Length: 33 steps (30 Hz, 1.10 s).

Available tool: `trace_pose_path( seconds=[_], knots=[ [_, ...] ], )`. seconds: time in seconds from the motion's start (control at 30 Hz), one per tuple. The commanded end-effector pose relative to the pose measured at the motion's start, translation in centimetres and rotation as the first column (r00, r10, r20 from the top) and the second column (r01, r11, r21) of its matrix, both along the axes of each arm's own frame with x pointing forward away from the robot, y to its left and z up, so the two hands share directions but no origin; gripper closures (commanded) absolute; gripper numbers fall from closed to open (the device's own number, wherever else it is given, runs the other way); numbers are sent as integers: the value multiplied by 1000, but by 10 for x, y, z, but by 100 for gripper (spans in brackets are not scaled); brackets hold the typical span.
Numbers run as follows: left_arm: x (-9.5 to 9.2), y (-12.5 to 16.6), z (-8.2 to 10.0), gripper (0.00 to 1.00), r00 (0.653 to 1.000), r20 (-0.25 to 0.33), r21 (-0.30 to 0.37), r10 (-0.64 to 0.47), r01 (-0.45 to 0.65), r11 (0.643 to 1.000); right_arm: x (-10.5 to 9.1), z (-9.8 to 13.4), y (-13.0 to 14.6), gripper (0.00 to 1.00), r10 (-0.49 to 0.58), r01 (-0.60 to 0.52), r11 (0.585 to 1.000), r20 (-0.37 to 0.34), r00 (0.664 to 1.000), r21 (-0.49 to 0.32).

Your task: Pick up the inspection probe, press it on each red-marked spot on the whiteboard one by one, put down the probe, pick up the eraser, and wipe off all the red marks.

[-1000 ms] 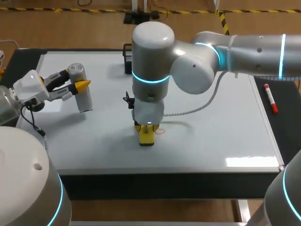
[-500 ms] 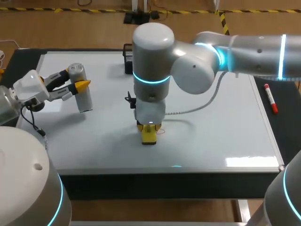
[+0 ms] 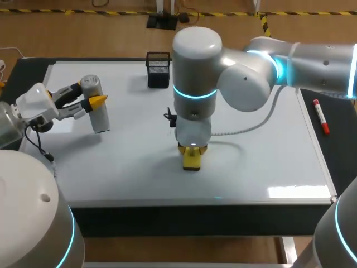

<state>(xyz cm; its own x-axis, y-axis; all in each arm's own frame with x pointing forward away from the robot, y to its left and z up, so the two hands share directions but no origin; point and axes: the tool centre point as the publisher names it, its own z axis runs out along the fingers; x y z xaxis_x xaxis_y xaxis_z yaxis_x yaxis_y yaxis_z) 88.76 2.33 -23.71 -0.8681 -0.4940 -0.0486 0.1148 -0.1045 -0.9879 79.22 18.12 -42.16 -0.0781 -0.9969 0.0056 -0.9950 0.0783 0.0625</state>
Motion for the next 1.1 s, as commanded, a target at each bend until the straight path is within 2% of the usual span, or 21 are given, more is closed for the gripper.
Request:
trace_pose_path(
  seconds=[0.03,0.4,0.53,0.83,0.97,1.1],
  knots=[
    [-1,0,1,100,1000,1,0,1,-1,1000,1,0,-19,100,0,0,1000,1,1000,6],
    [-1,0,1,100,1000,1,0,1,-1,1000,7,2,-31,100,4,-5,1000,-2,1000,-25],
    [-1,0,1,100,1000,1,0,1,-1,1000,8,7,-32,100,37,-37,999,-18,999,-1],
    [-1,0,1,100,1000,1,0,1,-1,1000,26,39,-41,100,57,-57,998,25,998,-3],
    [-1,0,1,100,1000,1,0,1,-1,1000,35,46,-48,100,59,-59,998,37,998,-4],
    [-1,0,1,100,1000,1,0,1,-1,1000,41,50,-56,100,51,-52,998,35,998,29]
  ],
)
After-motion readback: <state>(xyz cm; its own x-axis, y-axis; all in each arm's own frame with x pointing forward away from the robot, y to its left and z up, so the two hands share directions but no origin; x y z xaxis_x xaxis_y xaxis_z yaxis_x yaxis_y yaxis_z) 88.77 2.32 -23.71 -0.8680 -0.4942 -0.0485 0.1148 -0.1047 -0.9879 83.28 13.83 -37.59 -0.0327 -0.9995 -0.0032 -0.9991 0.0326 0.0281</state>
